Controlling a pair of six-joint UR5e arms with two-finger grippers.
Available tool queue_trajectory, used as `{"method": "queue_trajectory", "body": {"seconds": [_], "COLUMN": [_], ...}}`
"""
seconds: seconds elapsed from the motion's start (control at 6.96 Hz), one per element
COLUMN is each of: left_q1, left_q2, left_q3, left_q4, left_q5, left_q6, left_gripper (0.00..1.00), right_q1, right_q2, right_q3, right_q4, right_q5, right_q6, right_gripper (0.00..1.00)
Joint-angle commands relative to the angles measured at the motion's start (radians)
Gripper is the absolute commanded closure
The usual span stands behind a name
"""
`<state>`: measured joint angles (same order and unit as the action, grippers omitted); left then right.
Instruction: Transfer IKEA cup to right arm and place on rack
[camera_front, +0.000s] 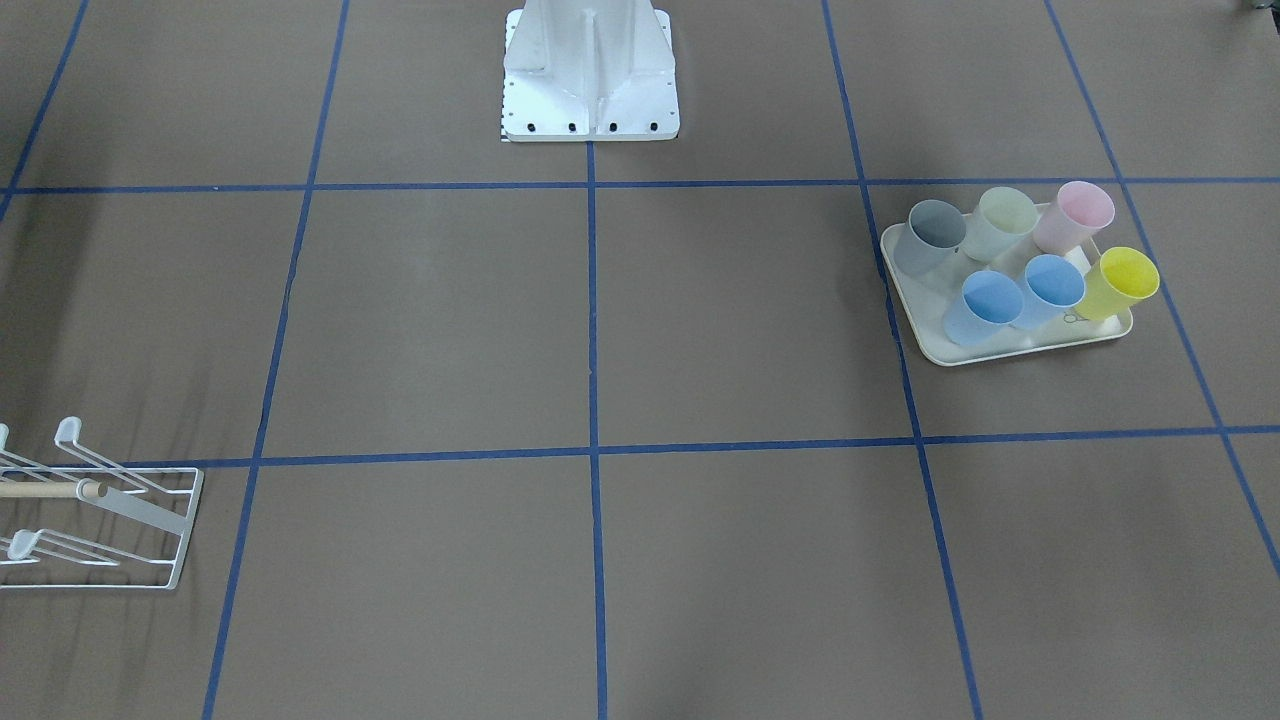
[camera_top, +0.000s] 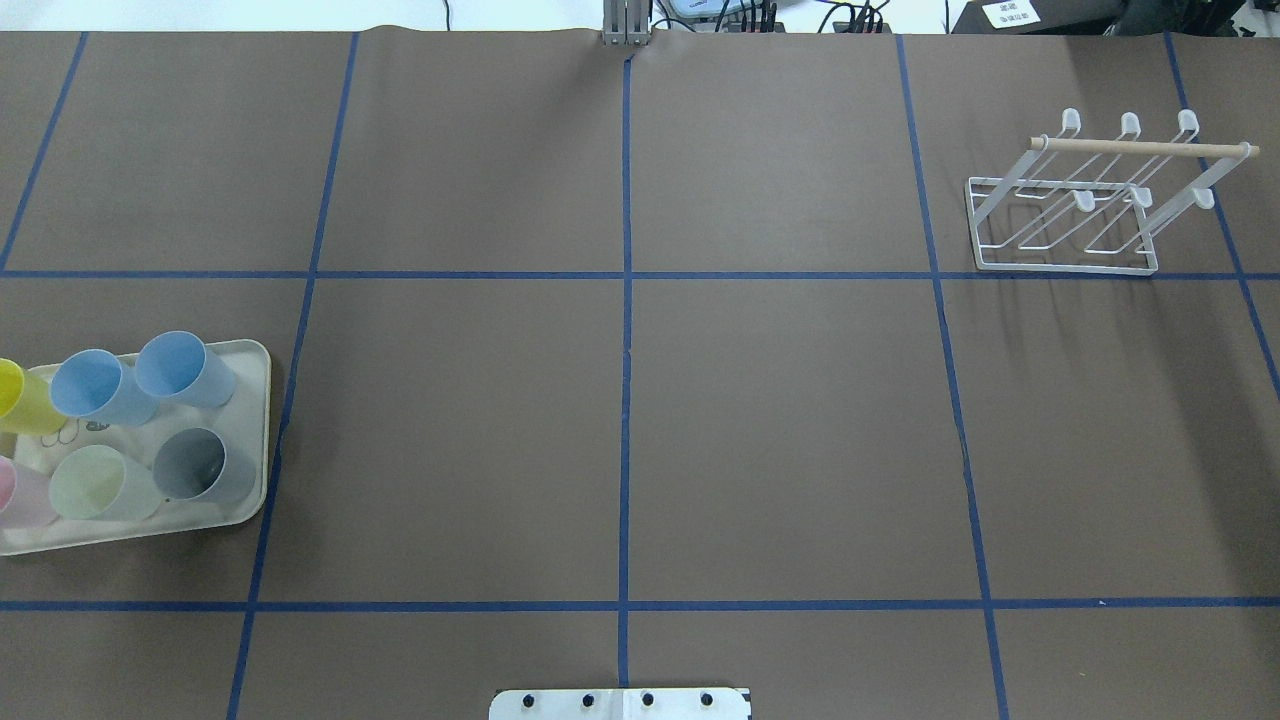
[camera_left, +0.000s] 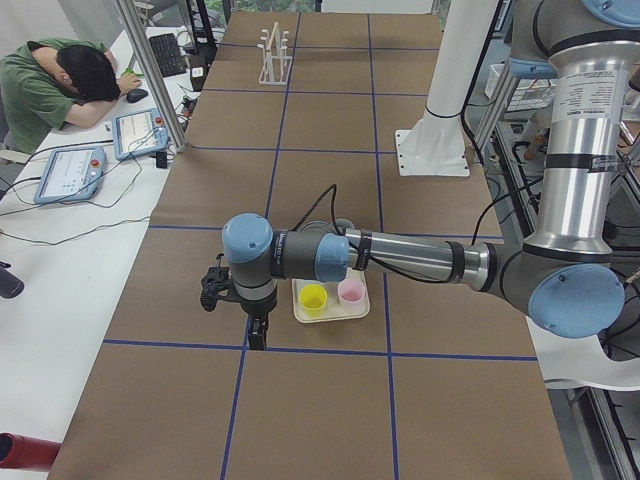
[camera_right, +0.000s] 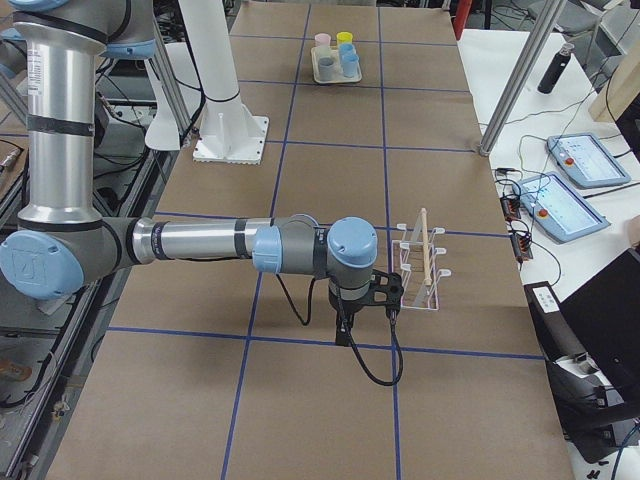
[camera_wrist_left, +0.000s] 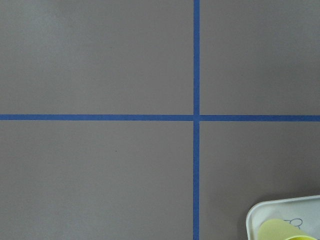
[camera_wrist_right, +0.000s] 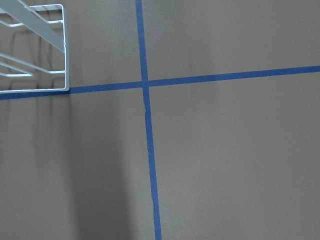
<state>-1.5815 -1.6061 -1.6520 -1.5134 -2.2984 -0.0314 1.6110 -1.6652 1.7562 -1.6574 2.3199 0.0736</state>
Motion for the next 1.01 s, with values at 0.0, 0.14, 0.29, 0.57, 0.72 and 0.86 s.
{"method": "queue_trajectory", "body": {"seconds": [0.0, 0.14, 0.29, 0.57, 0.72, 0.86], "left_q1": [0.000, 0.000, 0.003, 0.057, 0.067, 0.101], "left_q2": [0.000, -0.005, -0.011, 0.000, 0.002, 0.005], "left_q3": [0.000, -0.008, -0.034, -0.026, -0.011, 0.029], "left_q4": [-0.001, 0.001, -0.008, -0.070, -0.068, -0.080], "left_q5": [-0.003, -0.004, -0.003, -0.002, -0.006, -0.041], "left_q6": [0.005, 0.004, -0.001, -0.008, -0.008, -0.028], "left_gripper": [0.00, 0.00, 0.00, 0.00, 0.00, 0.00], "right_q1": [0.003, 0.003, 0.003, -0.006, -0.019, -0.028], "right_q2": [0.002, 0.010, 0.024, 0.079, 0.122, 0.122], "right_q3": [0.011, 0.015, 0.025, 0.071, 0.060, 0.028], "right_q4": [0.001, 0.001, 0.002, 0.005, -0.002, 0.005], "right_q5": [0.007, 0.010, 0.010, 0.016, 0.021, 0.062], "right_q6": [0.003, 0.003, 0.003, -0.012, 0.003, 0.003], "right_gripper": [0.00, 0.00, 0.00, 0.00, 0.00, 0.00]}}
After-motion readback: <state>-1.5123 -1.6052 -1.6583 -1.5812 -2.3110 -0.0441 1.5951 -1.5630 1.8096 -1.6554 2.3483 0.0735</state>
